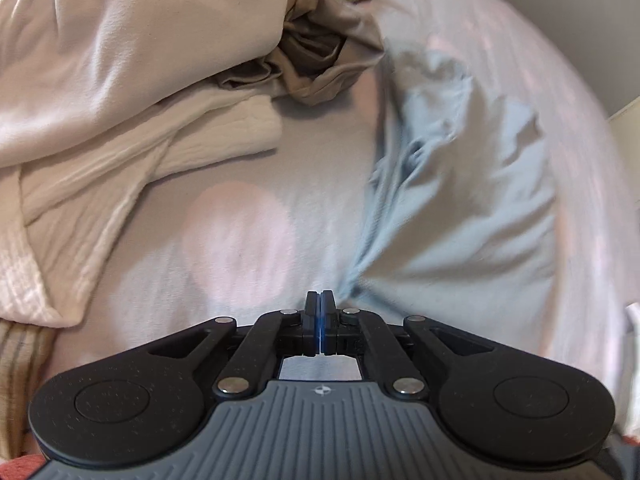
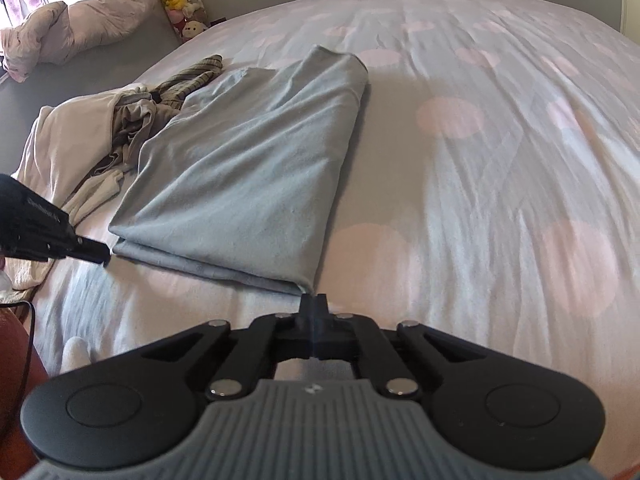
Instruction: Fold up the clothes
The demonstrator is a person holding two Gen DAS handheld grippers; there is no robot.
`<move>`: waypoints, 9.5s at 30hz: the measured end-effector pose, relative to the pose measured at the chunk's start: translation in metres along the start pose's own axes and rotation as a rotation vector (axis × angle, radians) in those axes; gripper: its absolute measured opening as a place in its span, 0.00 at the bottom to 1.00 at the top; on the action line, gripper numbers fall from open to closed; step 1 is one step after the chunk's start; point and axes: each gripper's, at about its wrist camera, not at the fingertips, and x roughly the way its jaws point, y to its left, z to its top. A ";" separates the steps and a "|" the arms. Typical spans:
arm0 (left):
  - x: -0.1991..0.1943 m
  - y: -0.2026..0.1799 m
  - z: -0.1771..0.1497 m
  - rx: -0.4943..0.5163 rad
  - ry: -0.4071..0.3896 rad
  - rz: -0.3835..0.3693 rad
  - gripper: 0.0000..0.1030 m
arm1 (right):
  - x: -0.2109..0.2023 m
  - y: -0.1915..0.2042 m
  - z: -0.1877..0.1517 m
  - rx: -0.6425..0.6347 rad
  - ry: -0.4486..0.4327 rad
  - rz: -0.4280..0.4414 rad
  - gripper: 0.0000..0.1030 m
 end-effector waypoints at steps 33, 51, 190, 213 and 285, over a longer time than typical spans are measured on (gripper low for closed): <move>-0.028 -0.002 -0.007 -0.016 -0.090 -0.186 0.01 | -0.003 -0.003 0.002 0.038 -0.079 0.038 0.05; -0.014 0.010 -0.002 -0.092 -0.052 -0.139 0.26 | -0.006 -0.008 0.003 0.073 -0.048 0.112 0.32; 0.038 -0.039 0.003 0.006 -0.180 -0.124 0.68 | 0.046 -0.088 0.055 0.359 -0.024 0.223 1.00; 0.037 -0.035 0.001 -0.018 -0.174 -0.177 0.83 | 0.049 -0.090 0.054 0.389 -0.044 0.298 1.00; -0.014 -0.092 0.000 0.280 -0.407 -0.319 0.15 | 0.017 -0.069 0.097 0.149 -0.292 0.327 0.15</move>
